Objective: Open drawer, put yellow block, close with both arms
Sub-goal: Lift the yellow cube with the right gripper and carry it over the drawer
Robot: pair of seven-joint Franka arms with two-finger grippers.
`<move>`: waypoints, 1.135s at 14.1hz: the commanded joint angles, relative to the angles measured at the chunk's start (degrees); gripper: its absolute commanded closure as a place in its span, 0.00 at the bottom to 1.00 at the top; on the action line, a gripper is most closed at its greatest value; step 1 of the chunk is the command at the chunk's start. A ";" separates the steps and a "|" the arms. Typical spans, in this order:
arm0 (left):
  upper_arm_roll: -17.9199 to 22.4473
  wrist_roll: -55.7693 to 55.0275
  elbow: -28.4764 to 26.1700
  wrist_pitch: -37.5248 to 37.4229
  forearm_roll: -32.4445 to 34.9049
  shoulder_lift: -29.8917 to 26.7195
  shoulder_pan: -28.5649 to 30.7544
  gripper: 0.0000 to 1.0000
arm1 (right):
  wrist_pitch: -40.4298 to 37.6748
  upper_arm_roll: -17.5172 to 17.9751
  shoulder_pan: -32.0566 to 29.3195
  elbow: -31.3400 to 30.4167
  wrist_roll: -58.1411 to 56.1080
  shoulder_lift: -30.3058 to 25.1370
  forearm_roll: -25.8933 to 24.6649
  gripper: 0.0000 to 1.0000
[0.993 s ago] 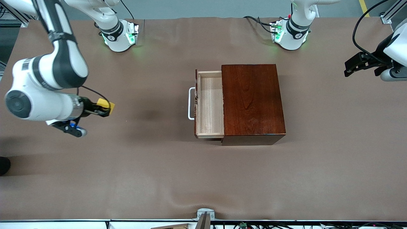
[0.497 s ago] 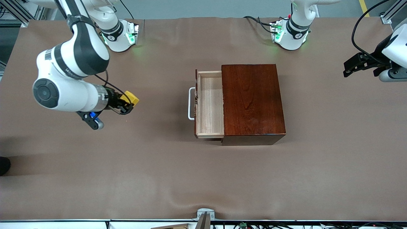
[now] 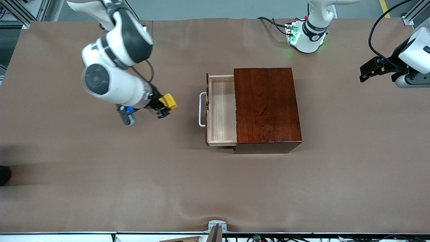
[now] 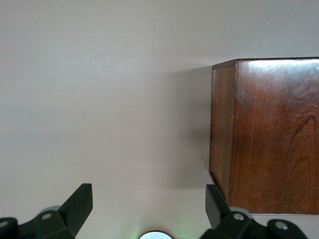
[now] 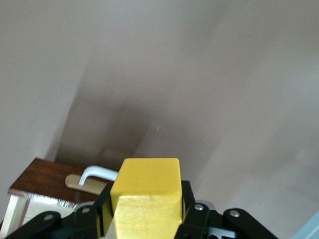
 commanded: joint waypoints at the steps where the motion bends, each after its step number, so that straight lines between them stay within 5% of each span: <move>1: -0.60 0.83 -0.70 0.83 -0.44 -0.47 0.92 0.00 | 2.74 -0.70 3.26 0.33 6.96 0.93 1.43 1.00; 8: -0.69 0.83 -0.70 1.18 -0.62 -0.47 0.83 0.00 | 13.37 -0.70 12.32 0.25 23.67 4.71 2.92 1.00; 16: -0.69 0.83 -0.79 1.18 -0.62 -0.03 0.83 0.00 | 21.20 -0.70 14.43 0.25 26.15 9.72 2.66 1.00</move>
